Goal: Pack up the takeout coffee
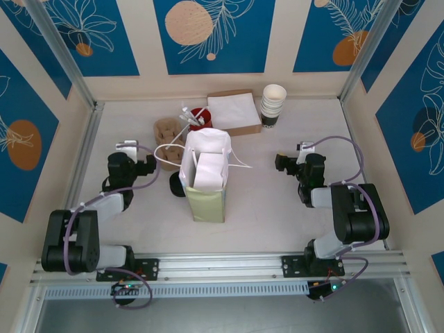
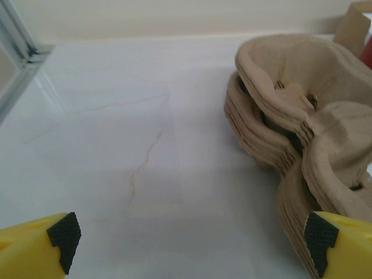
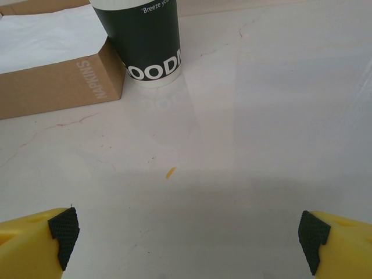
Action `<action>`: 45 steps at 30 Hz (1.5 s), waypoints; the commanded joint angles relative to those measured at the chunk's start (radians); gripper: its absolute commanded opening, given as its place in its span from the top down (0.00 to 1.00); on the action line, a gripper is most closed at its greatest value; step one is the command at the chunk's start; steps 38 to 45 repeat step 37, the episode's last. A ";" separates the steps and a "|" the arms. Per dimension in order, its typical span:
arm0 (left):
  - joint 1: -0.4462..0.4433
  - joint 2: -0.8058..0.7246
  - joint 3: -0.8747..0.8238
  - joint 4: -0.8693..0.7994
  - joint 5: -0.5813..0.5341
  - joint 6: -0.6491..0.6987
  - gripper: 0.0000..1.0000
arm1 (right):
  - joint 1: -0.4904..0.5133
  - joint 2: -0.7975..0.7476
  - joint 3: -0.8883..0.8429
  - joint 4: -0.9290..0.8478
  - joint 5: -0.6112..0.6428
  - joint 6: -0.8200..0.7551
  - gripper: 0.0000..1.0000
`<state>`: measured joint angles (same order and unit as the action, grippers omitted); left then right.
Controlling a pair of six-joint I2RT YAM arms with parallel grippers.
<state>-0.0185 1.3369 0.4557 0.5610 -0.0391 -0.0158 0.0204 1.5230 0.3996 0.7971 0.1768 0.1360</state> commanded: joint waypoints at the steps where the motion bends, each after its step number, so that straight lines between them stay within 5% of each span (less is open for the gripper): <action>1: 0.009 0.041 -0.013 0.078 0.063 0.015 0.00 | -0.004 0.000 0.000 0.043 -0.015 -0.026 0.01; 9: -0.003 0.208 -0.097 0.373 0.057 0.026 0.00 | -0.006 0.000 0.001 0.043 -0.019 -0.024 0.01; 45: -0.035 0.199 -0.049 0.260 0.044 0.062 0.00 | -0.007 0.000 0.001 0.041 -0.021 -0.024 0.01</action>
